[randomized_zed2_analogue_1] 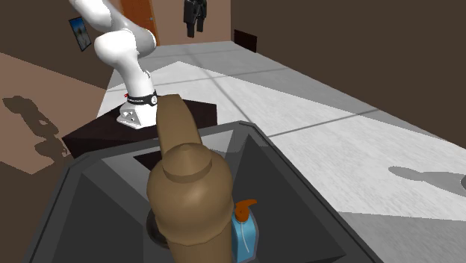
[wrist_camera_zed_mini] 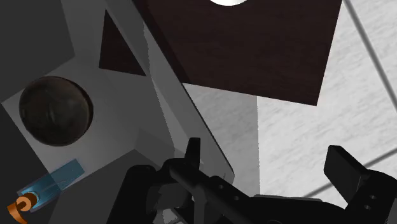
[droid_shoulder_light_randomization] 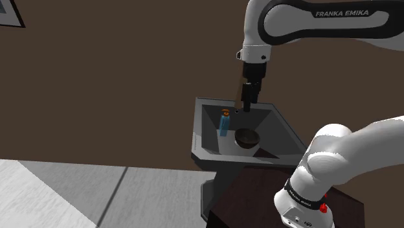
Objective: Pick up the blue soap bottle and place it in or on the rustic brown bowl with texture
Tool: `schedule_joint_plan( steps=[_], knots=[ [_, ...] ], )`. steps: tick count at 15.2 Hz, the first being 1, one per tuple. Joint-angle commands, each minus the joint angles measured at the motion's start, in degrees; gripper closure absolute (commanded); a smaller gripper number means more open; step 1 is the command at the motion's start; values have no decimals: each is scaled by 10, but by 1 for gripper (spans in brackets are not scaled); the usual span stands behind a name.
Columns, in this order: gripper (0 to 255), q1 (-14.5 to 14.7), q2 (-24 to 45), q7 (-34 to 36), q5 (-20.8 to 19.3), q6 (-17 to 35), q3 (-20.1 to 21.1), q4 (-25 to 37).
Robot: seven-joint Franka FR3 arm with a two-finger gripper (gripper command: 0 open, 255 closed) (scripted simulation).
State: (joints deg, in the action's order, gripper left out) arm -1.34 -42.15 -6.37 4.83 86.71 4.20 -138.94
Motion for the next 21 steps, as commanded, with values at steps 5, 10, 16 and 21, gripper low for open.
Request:
schedule_joint_plan(
  steps=[5, 10, 16, 21],
  knots=[
    [0, -18, 47, -36, -28, 59, -28, -11],
    [0, -40, 121, -78, -58, 132, -63, -7],
    [0, -62, 226, -125, -80, 213, -102, 21],
    [0, -78, 322, -164, -86, 270, -130, 66]
  ],
)
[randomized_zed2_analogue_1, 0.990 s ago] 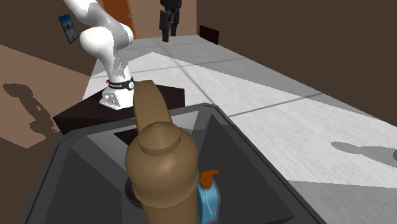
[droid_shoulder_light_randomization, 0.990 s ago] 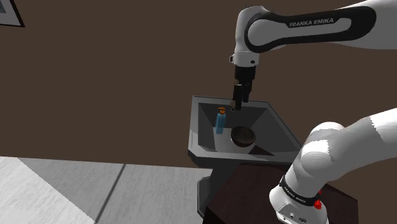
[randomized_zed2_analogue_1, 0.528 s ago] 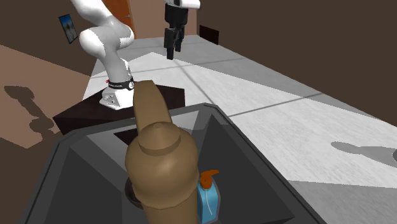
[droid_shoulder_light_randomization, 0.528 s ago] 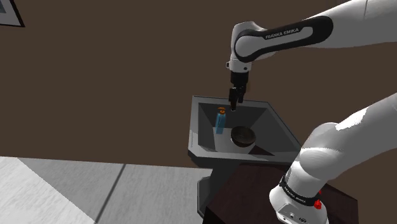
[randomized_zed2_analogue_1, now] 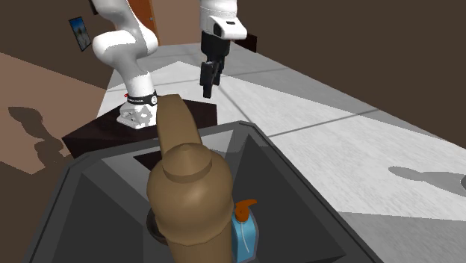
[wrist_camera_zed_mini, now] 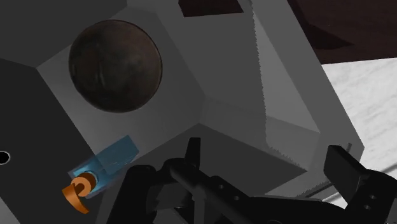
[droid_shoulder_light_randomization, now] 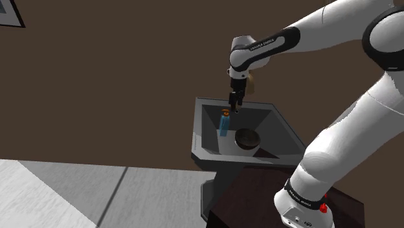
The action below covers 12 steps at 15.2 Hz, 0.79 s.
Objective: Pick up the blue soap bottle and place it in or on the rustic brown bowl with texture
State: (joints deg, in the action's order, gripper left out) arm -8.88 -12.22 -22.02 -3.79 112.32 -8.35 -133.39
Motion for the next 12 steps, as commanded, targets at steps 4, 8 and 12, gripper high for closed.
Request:
schedule_joint_plan(
  steps=[4, 8, 12],
  knots=[
    [0, -15, 103, -40, 5, 50, -24, 58],
    [0, -30, 185, -73, 18, 76, -37, 117],
    [0, -48, 269, -105, 35, 92, -45, 188]
  ],
)
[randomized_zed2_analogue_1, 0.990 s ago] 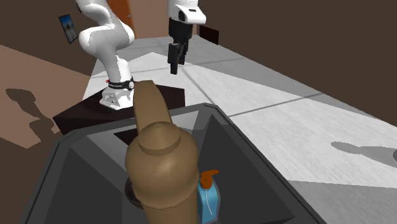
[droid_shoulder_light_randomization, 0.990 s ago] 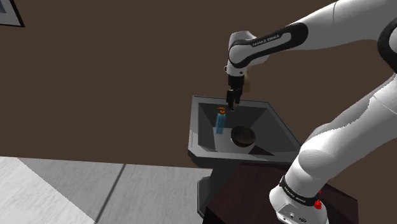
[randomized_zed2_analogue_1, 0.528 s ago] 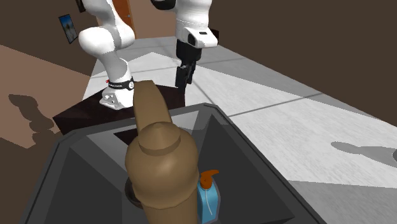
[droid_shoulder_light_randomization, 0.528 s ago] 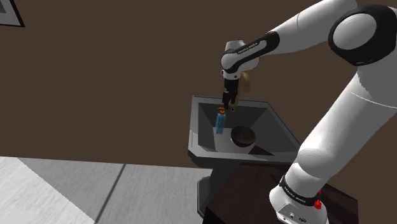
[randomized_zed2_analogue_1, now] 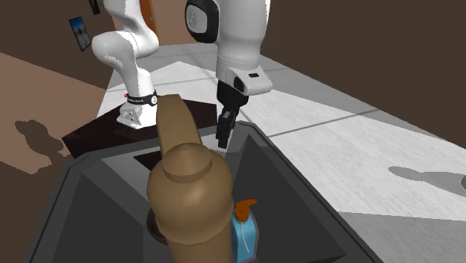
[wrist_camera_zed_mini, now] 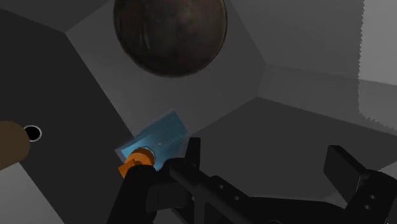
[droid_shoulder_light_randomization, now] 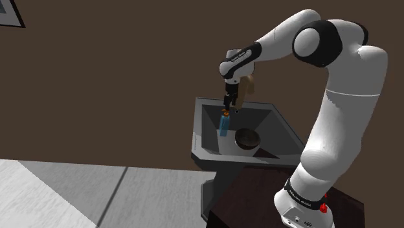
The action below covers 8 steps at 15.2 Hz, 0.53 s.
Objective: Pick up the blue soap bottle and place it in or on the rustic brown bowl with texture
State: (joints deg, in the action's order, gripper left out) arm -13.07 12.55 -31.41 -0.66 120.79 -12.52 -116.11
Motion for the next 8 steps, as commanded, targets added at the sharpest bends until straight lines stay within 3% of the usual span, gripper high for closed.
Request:
schedule_joint_plan(
  steps=[1, 8],
  knots=[
    [0, -12, 42, -18, 9, 9, -4, 35],
    [0, -55, 194, -62, 39, 4, -2, 197]
  ],
)
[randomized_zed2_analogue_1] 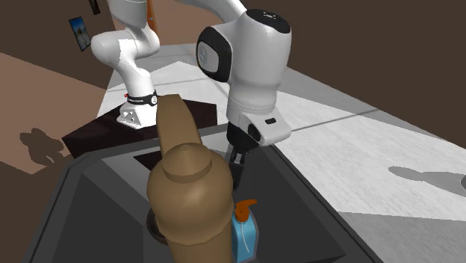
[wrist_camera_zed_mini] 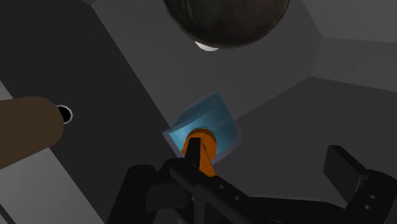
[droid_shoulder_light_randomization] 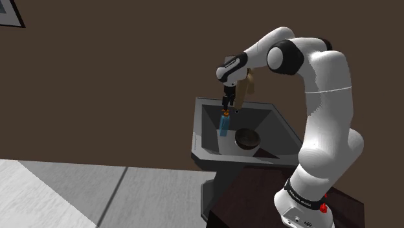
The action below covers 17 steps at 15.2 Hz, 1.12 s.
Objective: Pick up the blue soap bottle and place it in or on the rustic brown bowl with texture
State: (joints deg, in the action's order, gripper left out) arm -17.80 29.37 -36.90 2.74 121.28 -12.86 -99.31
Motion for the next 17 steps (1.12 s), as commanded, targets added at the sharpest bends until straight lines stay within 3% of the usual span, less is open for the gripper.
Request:
schedule_joint_plan(
  steps=[1, 4, 11, 17],
  knots=[
    [0, -14, 49, -12, 8, -5, 2, 56],
    [0, -33, 111, -22, 17, -20, 5, 135],
    [0, -36, 136, -25, 21, 20, 8, 119],
    [0, -37, 138, -25, 21, 23, 9, 119]
  ],
)
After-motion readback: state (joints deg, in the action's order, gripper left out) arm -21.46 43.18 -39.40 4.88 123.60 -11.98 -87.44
